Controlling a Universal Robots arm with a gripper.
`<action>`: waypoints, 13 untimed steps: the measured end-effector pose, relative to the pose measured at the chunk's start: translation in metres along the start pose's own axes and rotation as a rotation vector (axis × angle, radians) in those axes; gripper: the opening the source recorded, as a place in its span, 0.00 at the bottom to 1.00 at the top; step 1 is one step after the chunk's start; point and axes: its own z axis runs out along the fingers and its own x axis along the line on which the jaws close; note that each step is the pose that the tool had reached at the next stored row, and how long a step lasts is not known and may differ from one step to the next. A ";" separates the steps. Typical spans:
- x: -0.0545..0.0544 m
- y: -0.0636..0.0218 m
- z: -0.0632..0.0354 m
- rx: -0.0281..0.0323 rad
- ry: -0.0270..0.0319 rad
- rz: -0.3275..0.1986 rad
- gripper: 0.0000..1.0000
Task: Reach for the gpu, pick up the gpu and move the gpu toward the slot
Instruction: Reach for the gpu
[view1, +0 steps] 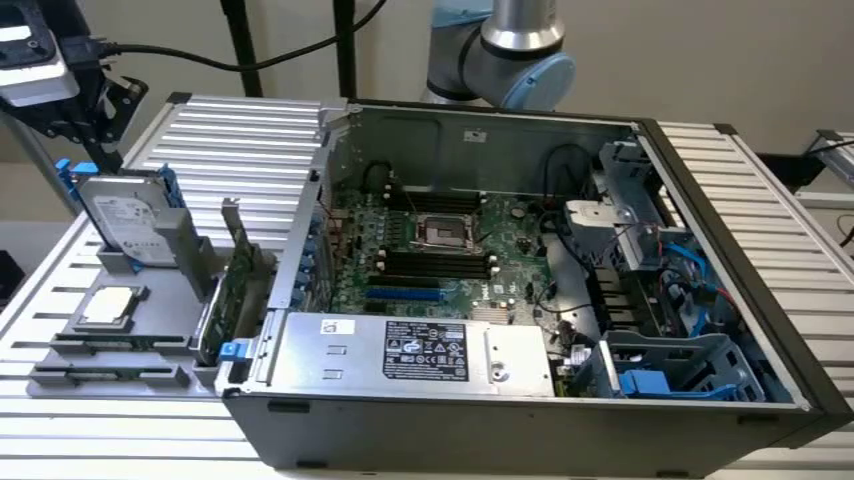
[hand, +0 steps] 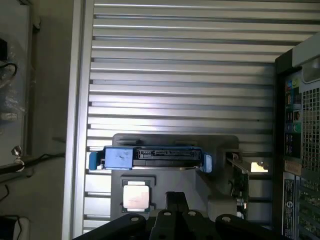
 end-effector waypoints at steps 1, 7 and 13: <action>0.000 0.0000 0.0000 0.0000 0.0000 0.000 0.11; -0.006 -0.0026 0.0004 0.0001 0.0000 0.000 0.11; -0.028 -0.0141 0.0015 0.0000 0.0000 0.000 0.11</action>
